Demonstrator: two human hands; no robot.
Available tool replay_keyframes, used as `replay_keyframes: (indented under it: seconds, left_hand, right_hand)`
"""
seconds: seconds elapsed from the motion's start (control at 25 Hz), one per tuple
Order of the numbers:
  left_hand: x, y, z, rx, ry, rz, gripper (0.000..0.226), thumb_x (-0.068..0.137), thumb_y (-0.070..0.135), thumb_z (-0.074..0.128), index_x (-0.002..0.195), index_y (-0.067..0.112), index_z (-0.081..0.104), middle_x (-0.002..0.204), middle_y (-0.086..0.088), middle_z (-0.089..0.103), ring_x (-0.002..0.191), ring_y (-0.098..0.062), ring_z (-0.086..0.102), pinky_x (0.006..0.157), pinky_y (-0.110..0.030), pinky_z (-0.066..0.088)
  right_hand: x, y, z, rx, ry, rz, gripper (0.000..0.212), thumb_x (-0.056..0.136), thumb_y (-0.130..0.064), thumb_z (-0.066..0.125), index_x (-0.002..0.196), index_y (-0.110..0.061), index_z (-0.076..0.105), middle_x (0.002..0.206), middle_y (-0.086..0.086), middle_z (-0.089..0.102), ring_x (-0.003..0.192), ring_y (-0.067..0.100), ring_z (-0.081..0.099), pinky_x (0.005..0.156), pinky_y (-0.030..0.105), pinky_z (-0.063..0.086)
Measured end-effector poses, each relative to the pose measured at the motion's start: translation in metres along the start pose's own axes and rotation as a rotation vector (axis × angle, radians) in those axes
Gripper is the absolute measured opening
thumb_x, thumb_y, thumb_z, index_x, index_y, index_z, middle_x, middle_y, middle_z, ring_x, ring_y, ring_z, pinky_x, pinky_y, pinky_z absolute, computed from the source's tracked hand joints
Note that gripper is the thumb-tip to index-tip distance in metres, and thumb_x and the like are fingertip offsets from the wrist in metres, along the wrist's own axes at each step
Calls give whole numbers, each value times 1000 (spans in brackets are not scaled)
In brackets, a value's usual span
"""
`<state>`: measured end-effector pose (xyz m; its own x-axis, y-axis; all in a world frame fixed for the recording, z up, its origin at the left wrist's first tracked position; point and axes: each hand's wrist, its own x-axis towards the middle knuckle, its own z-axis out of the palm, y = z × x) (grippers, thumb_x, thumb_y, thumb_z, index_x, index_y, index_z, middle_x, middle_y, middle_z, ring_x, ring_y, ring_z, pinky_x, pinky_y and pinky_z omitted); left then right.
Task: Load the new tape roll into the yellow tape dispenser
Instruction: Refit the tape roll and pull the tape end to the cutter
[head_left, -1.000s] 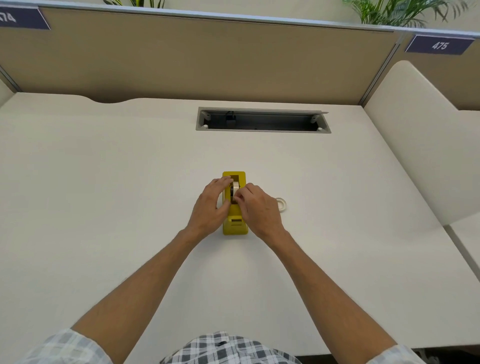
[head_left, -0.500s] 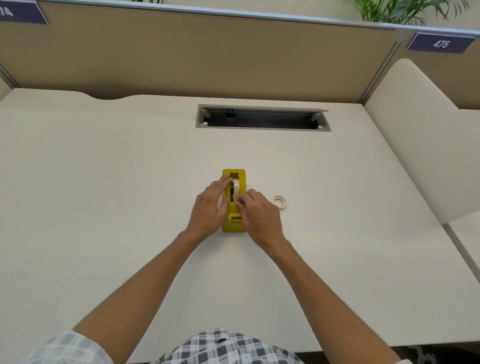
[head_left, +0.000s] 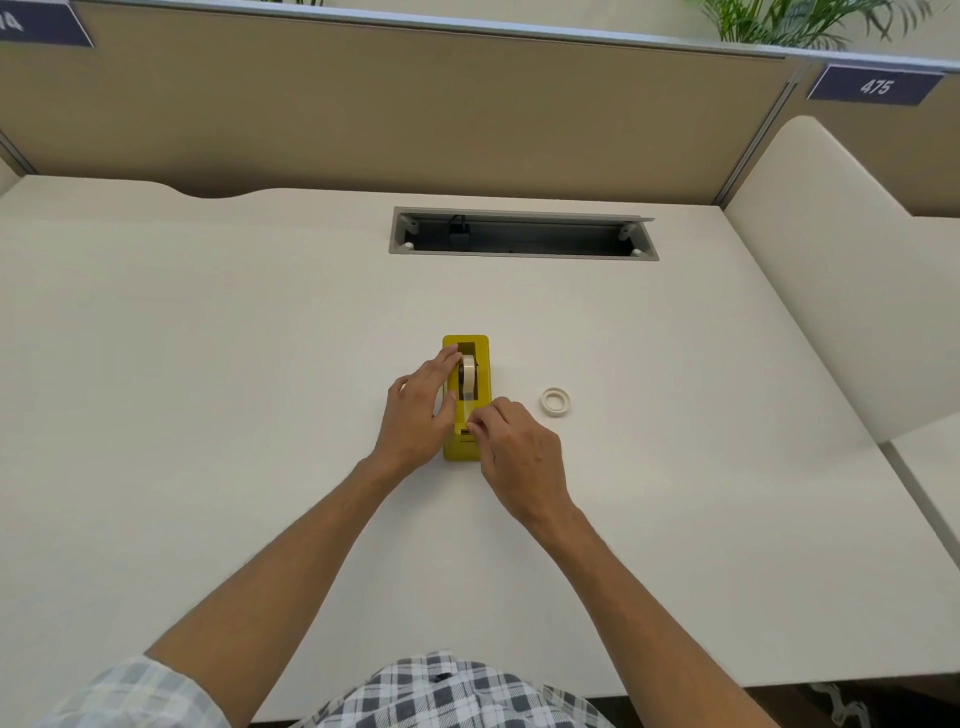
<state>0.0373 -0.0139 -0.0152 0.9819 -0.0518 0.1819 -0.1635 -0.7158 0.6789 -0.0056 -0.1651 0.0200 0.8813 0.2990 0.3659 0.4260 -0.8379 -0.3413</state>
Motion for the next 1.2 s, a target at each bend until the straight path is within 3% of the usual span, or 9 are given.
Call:
replay_keyframes:
  seconds: [0.92,1.2]
  left_hand:
    - [2,-2,-1,-54,-62,-13,50,99,12,45,148,19,33,157,2,31,142,-18,35,115,-48,30]
    - [1,-2,-1,-71,-92,-24,50,101,15,42,150,21,29,158,2,28,143,-18,32,118,-39,28]
  right_hand:
    - [-33,-7,-2,-63,127,-71,4,86,-12,71,85,-9,69,77,4,67,62,17,59,47,26,46]
    - [-38,0,14,-108,101,-74,8,81,-5,75,85,-10,69,77,3,65,63,18,57,46,27,46]
